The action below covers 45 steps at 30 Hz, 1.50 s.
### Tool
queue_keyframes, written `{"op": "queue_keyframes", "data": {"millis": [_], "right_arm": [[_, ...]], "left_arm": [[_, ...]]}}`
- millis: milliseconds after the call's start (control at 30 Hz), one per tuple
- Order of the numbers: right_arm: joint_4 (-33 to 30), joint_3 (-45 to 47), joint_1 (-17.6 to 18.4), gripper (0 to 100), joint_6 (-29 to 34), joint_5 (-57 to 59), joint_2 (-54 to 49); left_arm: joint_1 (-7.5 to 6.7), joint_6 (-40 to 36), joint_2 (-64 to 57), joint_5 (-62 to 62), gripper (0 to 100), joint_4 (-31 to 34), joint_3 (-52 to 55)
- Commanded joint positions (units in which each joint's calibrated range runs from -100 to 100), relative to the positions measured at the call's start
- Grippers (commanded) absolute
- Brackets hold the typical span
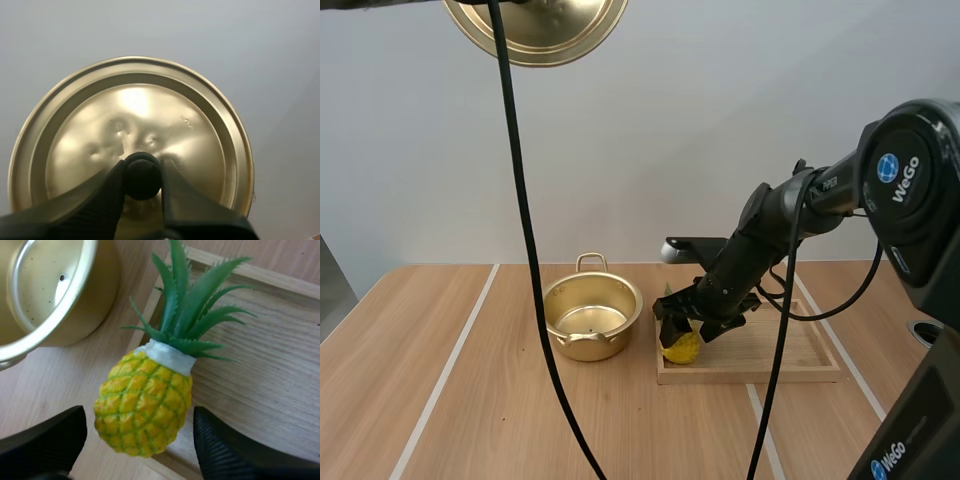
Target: Open the pot, put the pineapple inside, and close it
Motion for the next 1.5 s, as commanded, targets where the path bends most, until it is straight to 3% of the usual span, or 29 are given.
{"op": "queue_keyframes", "data": {"millis": [0,233,667,733,767,800,867,900,1233,1467], "right_arm": [[1.1,0.2,0.1,100,-0.8,-1.8,0.8],[5.6,0.2,0.1,100,-4.1,-2.0,3.4],[7.5,0.2,1.3,97,-6.7,-7.6,3.8],[7.5,0.2,1.3,87,-6.7,-7.9,3.8],[7.5,0.2,1.3,74,-6.7,-8.4,3.8],[7.5,0.2,1.3,56,-6.7,-8.6,3.8],[7.5,0.2,1.3,9,-6.7,-8.6,3.8],[7.5,0.2,1.3,0,-6.7,-8.6,3.8],[7.6,0.2,1.3,0,-6.7,-8.7,3.1],[8.8,0.0,1.3,0,-6.7,-11.4,-4.8]], "left_arm": [[-0.15,-0.5,-0.5,-2.1,0,-0.4,-0.6],[-0.15,-0.5,-0.5,-2.1,0,-0.4,-0.6],[-0.15,-0.5,-0.5,-2.1,0,-0.4,-0.6],[-0.15,-0.5,-0.5,-2.1,0,-0.4,-0.6],[-0.15,-0.5,-0.5,-2.1,0,-0.4,-0.6],[-0.15,-0.5,-0.5,-2.1,0,-0.4,-0.6],[-0.15,-0.5,-0.5,-2.1,0,-0.4,-0.6],[-0.15,-0.5,-0.5,-2.1,0,-0.4,-0.6],[-0.15,-0.5,-0.5,-2.1,0,-0.4,-0.6],[-0.15,-0.5,-0.5,-2.1,0,-0.4,-0.6]]}}
